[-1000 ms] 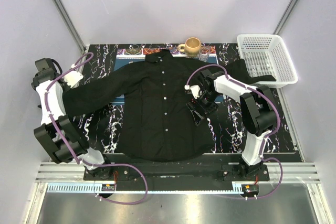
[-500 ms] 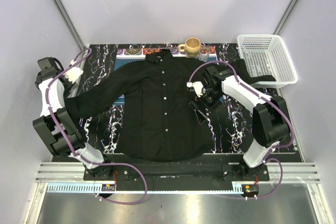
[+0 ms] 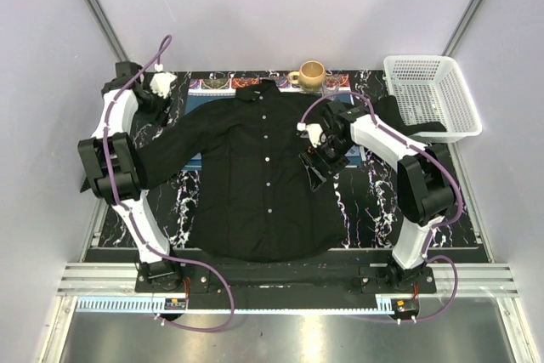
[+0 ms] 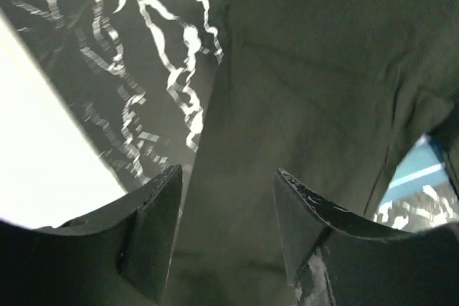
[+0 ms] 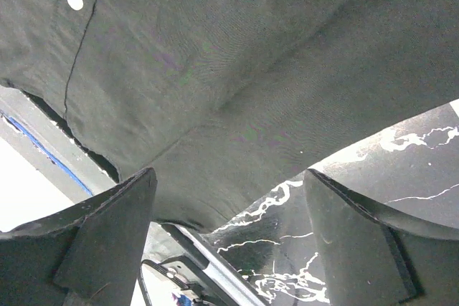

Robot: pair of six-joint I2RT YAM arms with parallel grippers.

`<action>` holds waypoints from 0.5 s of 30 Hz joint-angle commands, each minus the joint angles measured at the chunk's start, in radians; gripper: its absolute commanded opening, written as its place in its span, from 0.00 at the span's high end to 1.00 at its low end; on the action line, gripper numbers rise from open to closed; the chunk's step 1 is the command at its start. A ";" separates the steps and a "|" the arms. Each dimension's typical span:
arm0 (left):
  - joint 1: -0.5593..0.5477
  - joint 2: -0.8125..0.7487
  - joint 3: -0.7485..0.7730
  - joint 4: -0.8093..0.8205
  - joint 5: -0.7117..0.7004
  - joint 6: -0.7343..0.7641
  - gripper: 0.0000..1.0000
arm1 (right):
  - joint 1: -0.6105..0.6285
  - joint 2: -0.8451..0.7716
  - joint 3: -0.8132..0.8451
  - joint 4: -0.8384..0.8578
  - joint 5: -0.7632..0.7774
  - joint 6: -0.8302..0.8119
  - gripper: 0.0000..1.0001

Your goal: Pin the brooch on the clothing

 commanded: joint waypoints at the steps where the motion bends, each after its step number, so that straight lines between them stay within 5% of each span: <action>1: -0.004 0.157 0.128 0.017 0.038 -0.160 0.43 | 0.001 0.007 0.032 0.025 -0.038 0.032 0.12; 8: -0.029 0.300 0.201 0.002 -0.002 -0.161 0.43 | 0.001 0.022 0.026 0.030 -0.049 0.033 0.12; 15: -0.055 0.411 0.272 -0.024 -0.137 -0.142 0.56 | 0.001 0.042 0.023 0.033 -0.049 0.030 0.12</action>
